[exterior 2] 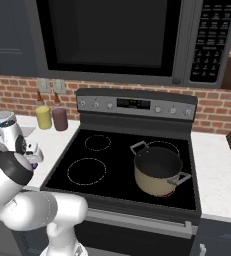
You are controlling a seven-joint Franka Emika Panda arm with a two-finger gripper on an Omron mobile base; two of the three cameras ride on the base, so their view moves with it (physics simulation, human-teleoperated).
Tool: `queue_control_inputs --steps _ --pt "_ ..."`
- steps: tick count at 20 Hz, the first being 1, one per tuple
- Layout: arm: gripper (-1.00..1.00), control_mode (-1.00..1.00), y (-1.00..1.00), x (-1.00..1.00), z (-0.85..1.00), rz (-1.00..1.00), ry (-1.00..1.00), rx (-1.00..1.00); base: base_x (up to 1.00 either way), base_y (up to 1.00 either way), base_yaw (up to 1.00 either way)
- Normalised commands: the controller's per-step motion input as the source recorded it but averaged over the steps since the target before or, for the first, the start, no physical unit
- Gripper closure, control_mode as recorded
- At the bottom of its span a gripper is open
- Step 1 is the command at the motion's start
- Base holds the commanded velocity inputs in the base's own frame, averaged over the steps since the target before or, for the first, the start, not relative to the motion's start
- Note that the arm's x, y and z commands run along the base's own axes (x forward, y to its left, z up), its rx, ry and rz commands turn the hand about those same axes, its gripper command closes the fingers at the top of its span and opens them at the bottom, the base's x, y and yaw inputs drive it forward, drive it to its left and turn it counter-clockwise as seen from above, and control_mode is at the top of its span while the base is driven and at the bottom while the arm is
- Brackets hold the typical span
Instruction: Put the lemon and eggplant in the pot. Retrieve the spatula and lightly stir the vegetables in the pot.
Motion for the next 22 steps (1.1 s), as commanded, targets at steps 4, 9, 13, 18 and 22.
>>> queue_control_inputs --steps 4,9,13,18,22 --pt "-1.0 -1.0 0.0 0.24 0.0 -0.01 -0.01 0.0 0.0 0.0 0.0" --pt "-1.0 -1.0 0.0 0.24 0.0 -0.02 0.0 0.0 0.0 0.0 0.0" --pt "-1.0 -1.0 0.0 0.24 -0.05 0.0 0.0 0.0 0.0 0.0 0.0" --pt "-1.0 -1.0 0.0 0.23 -0.2 0.0 0.0 0.0 0.0 0.0 0.0" --pt "-1.0 -1.0 0.01 0.07 -0.3 0.0 0.0 0.0 0.0 0.0 0.0"
